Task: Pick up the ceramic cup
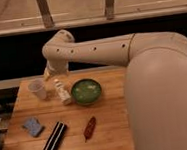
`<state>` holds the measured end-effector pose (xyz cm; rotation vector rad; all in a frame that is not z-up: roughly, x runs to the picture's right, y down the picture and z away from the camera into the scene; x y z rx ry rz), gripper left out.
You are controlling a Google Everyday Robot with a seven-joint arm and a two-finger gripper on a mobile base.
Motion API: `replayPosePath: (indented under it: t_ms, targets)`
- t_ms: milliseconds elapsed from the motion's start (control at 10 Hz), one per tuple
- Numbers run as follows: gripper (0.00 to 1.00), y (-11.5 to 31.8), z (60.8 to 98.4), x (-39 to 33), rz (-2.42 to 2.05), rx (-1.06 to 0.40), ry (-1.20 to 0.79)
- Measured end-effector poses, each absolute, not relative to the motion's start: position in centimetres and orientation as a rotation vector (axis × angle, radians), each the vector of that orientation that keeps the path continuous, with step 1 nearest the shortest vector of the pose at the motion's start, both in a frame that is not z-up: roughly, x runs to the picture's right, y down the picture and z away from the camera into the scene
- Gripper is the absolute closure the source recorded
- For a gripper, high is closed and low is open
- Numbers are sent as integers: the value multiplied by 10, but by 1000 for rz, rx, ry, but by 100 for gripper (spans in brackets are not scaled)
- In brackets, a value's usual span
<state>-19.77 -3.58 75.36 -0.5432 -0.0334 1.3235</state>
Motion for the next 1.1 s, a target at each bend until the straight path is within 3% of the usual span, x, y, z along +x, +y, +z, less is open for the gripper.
replayPosePath:
  t_ms: [500,1100]
  targets:
    - [35,-44,795,-221,1228,-553,0]
    - [35,-54,818,-240,1161,-555,33]
